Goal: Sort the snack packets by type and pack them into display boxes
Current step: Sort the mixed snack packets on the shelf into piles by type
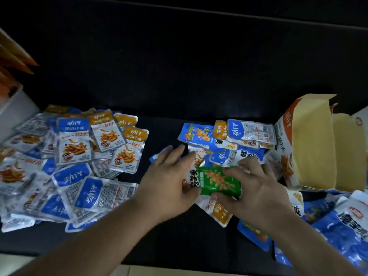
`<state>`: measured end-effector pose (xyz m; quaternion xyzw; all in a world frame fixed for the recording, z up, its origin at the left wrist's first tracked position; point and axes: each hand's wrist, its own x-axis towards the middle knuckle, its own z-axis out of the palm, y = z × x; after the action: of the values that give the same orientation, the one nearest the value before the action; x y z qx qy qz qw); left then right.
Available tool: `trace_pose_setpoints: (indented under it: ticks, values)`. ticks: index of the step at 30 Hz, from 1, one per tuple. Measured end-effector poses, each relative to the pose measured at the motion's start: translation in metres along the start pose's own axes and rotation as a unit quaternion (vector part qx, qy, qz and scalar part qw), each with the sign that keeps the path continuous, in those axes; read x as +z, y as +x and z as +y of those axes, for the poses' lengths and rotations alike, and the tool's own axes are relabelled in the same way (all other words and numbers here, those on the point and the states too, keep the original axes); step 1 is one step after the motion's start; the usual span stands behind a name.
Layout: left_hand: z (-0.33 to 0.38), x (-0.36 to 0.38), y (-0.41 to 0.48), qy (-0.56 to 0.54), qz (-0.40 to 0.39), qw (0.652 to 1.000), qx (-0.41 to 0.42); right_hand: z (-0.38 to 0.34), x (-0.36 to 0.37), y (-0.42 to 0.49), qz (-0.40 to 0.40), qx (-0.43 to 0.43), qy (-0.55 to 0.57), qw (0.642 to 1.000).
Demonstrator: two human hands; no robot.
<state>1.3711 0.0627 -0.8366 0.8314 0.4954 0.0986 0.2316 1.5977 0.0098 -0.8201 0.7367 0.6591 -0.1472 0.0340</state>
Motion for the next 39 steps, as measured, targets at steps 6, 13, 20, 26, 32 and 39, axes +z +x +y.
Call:
trace_pose_setpoints:
  ticks: [6,13,20,26,32,39]
  values:
    - [-0.003,0.024,0.002,-0.015,-0.027,0.999,0.006,0.007,0.015,-0.003,0.095,-0.03,0.044,0.994]
    - [0.021,0.01,-0.018,-0.04,0.091,0.995,-0.01,0.022,0.007,-0.023,0.176,0.024,0.421,0.889]
    - [0.026,0.004,-0.024,-0.177,0.047,0.973,-0.143,0.032,0.007,-0.029,0.101,0.121,0.341,0.927]
    - [0.036,-0.003,-0.041,-0.335,0.092,0.907,-0.238,0.034,0.002,-0.038,0.181,0.081,0.412,0.89]
    - [0.067,0.002,-0.07,-0.364,0.044,0.886,-0.283,0.047,0.006,-0.055,0.09,0.085,0.203,0.971]
    - [0.101,0.023,-0.088,-0.348,-0.026,0.898,-0.266,0.08,0.001,-0.095,0.095,0.194,0.158,0.963]
